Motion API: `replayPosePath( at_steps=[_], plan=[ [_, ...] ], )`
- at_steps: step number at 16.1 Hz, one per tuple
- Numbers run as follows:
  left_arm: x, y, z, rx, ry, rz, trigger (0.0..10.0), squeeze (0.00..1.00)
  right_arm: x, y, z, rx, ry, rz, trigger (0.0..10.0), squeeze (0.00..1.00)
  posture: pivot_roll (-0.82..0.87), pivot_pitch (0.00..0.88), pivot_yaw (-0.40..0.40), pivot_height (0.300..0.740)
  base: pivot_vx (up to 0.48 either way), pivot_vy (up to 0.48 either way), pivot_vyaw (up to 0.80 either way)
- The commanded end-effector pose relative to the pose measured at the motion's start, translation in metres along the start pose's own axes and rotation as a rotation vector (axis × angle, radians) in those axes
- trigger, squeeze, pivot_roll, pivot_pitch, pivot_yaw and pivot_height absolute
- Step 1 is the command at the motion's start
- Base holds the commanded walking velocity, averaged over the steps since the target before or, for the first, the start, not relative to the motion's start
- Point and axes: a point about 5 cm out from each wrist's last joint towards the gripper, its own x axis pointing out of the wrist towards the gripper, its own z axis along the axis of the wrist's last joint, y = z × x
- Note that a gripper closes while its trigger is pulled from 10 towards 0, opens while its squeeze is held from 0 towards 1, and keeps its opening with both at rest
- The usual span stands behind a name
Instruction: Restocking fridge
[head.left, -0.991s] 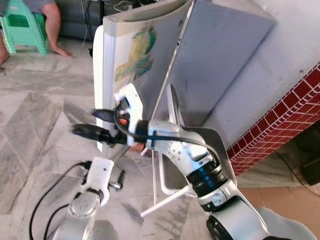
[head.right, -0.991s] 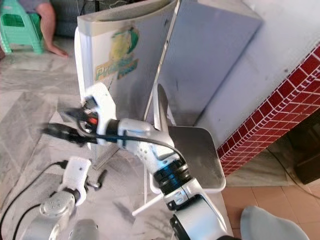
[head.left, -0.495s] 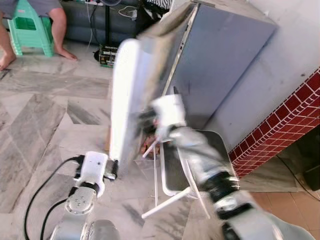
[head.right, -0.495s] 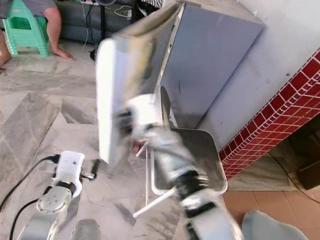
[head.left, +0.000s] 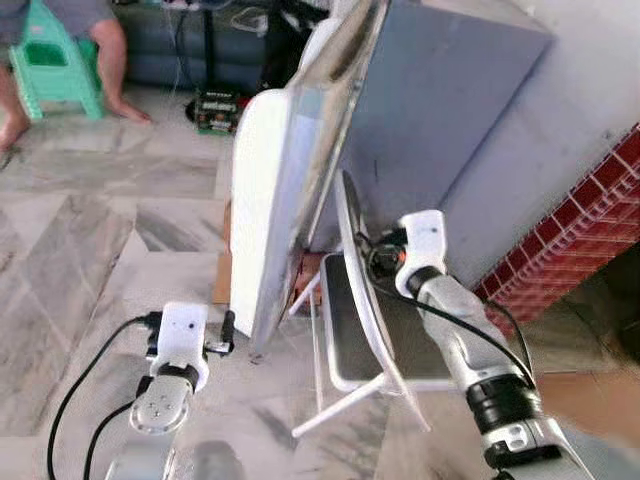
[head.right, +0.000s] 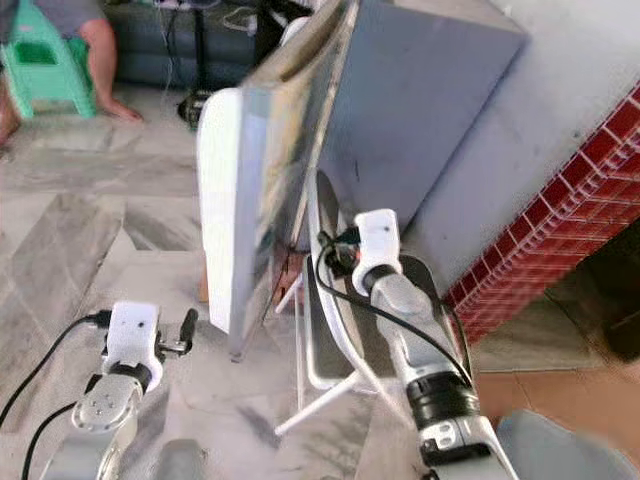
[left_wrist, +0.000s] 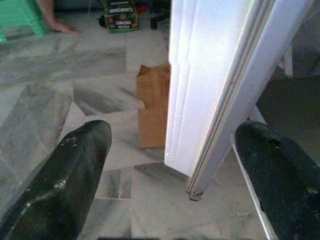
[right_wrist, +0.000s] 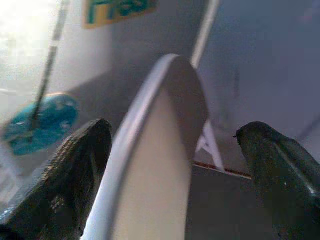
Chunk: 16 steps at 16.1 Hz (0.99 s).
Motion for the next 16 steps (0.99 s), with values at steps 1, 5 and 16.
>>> replayPosePath(
  at_steps=[1, 5, 16],
  plan=[
    [0.0, -0.003, 0.002, -0.016, -0.009, -0.014, 10.0, 0.0, -0.004, -0.005, 0.003, 0.0, -0.016, -0.015, 10.0, 0.0, 0.21, 0.038, -0.143, 0.74, 0.0, 0.461, 0.0],
    [-0.001, -0.005, 0.002, -0.007, -0.022, -0.03, 10.0, 0.0, -0.011, -0.003, -0.001, 0.021, 0.008, -0.039, 10.0, 0.0, 0.21, 0.043, -0.139, 0.74, 0.0, 0.461, 0.0],
    [0.001, -0.002, 0.005, -0.032, -0.07, -0.026, 10.0, 0.0, -0.02, -0.041, 0.007, -0.148, 0.018, -0.371, 10.0, 0.0, 0.19, 0.039, -0.133, 0.74, 0.0, 0.443, -0.41]
  ],
)
